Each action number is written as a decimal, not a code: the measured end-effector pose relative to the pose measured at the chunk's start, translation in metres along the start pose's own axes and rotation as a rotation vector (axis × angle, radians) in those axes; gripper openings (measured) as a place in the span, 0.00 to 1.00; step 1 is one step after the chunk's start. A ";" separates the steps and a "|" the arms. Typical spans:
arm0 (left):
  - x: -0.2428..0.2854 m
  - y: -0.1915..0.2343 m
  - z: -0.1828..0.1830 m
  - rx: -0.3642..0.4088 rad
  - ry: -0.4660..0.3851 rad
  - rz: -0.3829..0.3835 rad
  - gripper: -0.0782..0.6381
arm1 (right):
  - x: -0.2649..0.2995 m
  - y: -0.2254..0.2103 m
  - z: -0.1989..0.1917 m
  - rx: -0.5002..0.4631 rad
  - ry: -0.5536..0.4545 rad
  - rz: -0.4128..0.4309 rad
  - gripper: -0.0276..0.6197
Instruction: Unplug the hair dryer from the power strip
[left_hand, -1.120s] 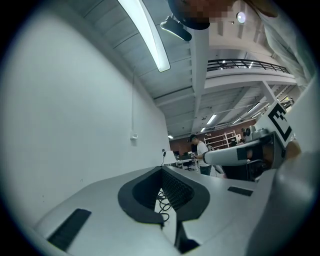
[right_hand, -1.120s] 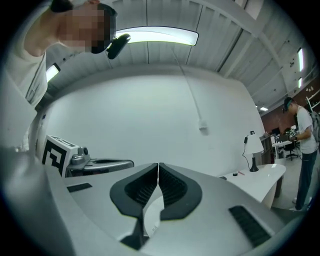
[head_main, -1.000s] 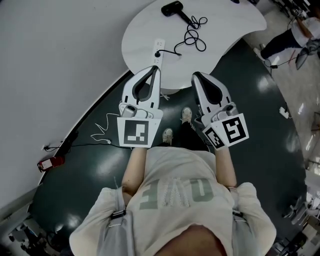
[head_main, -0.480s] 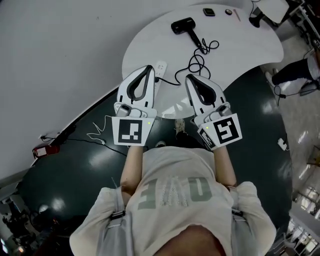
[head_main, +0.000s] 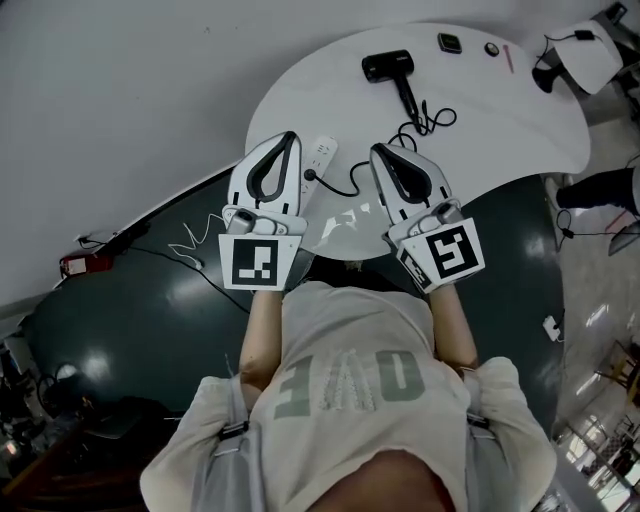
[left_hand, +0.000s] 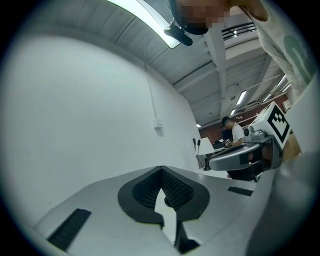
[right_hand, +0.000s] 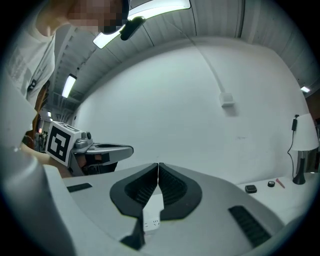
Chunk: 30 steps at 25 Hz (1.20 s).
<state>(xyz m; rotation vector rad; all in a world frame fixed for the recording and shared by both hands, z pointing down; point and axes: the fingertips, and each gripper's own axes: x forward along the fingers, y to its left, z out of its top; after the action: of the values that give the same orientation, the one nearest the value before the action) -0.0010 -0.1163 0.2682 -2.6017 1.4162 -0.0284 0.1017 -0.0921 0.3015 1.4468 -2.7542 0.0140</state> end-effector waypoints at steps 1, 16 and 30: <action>0.002 0.003 -0.002 0.001 0.005 0.006 0.12 | 0.003 -0.002 -0.002 0.000 0.007 0.008 0.07; 0.020 0.027 -0.040 0.015 0.092 -0.013 0.12 | 0.074 0.004 -0.057 -0.041 0.275 0.283 0.07; 0.018 0.039 -0.062 0.070 0.133 -0.062 0.12 | 0.124 0.018 -0.195 -0.181 0.779 0.457 0.07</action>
<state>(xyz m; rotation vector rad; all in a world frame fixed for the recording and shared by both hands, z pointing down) -0.0299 -0.1615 0.3214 -2.6279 1.3489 -0.2589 0.0210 -0.1799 0.5000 0.5562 -2.2667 0.2664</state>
